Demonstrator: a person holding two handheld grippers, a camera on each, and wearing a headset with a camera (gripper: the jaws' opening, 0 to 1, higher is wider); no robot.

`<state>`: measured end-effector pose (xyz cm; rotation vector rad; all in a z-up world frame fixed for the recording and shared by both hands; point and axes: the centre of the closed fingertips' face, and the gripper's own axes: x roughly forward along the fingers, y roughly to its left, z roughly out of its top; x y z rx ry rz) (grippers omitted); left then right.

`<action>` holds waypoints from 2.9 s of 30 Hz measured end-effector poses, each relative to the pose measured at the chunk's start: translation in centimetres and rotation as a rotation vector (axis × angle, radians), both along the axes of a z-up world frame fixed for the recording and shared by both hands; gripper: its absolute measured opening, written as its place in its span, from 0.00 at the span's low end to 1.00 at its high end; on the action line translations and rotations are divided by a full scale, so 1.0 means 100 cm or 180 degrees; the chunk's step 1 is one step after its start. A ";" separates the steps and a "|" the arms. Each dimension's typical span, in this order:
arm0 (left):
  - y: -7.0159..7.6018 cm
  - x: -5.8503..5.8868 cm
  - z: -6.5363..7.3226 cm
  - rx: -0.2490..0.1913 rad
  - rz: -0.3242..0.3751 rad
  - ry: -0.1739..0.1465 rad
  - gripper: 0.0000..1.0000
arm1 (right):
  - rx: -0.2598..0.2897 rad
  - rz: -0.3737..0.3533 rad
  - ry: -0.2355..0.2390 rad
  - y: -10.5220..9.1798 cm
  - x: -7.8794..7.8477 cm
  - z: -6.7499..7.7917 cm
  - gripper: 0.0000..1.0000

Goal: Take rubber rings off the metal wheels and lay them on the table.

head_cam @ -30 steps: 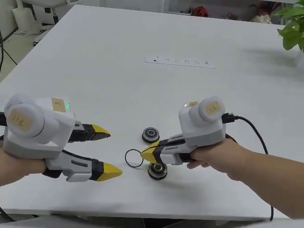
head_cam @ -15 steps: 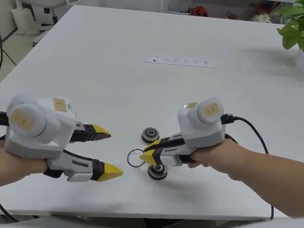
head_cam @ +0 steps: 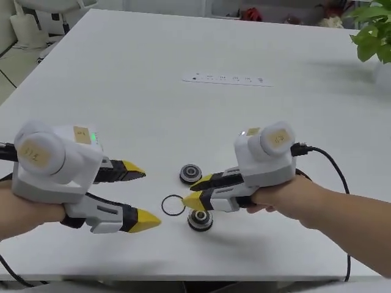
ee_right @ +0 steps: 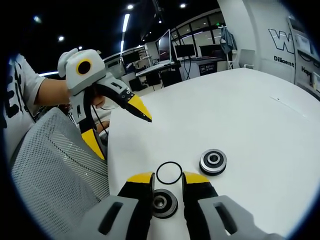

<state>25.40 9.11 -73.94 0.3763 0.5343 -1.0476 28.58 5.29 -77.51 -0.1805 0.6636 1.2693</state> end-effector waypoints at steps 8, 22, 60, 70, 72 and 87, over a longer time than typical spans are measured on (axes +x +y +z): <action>-0.007 0.005 0.003 0.0015 -0.0071 0.0003 0.55 | 0.0013 -0.0033 -0.0020 -0.011 0.001 0.007 0.20; -0.023 0.013 0.008 0.0002 -0.0180 -0.0021 0.55 | -0.0003 -0.0039 -0.0040 -0.028 -0.002 0.012 0.21; -0.058 0.016 -0.015 0.0061 -0.0444 0.0134 0.47 | -0.0158 0.0208 0.0044 -0.042 -0.019 -0.014 0.24; -0.064 0.015 -0.026 0.0097 -0.0533 0.0183 0.44 | -0.0238 0.0286 0.0008 -0.043 -0.022 -0.023 0.24; -0.066 0.014 -0.028 0.0103 -0.0552 0.0194 0.42 | -0.0251 0.0304 0.0001 -0.043 -0.023 -0.025 0.23; -0.072 0.011 -0.042 0.0135 -0.0635 0.0260 0.33 | -0.0315 0.0407 -0.0045 -0.041 -0.026 -0.035 0.21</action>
